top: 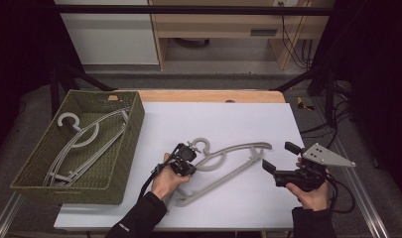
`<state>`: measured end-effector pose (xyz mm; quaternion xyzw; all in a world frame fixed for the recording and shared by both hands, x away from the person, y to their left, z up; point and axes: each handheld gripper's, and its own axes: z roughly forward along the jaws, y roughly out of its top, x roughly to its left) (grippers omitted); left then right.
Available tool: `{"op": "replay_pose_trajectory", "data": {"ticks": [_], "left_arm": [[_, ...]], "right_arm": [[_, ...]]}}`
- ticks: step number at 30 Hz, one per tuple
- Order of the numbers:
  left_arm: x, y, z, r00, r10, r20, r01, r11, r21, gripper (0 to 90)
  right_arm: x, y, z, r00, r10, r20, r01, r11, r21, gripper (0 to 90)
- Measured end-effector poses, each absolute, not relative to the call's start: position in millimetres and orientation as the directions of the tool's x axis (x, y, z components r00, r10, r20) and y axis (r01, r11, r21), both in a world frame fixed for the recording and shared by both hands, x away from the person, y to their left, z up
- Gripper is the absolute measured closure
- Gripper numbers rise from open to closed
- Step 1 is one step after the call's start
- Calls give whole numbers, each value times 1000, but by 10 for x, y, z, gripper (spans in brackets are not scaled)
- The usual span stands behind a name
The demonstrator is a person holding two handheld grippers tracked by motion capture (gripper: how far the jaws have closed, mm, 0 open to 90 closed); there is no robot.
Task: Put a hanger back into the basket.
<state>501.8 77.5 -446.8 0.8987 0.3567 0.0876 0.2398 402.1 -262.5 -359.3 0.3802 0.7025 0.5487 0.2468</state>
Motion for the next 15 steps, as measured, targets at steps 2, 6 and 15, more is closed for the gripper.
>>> {"op": "replay_pose_trajectory", "data": {"ticks": [2, 6, 15], "left_arm": [[4990, 814, -4415, 726, 688, -5, 590, -619, 519, 823], [4967, 894, -4291, 724, 690, -17, 580, -595, 557, 824], [4879, 1050, -3913, 697, 717, 33, 545, -558, 626, 823]], "right_arm": [[4024, -2614, -3597, -590, 804, 70, 263, 110, 958, 27], [4023, -2605, -3594, -591, 804, 66, 261, 113, 959, 27], [4004, -2644, -3577, -585, 808, 73, 257, 99, 961, 27]]}}
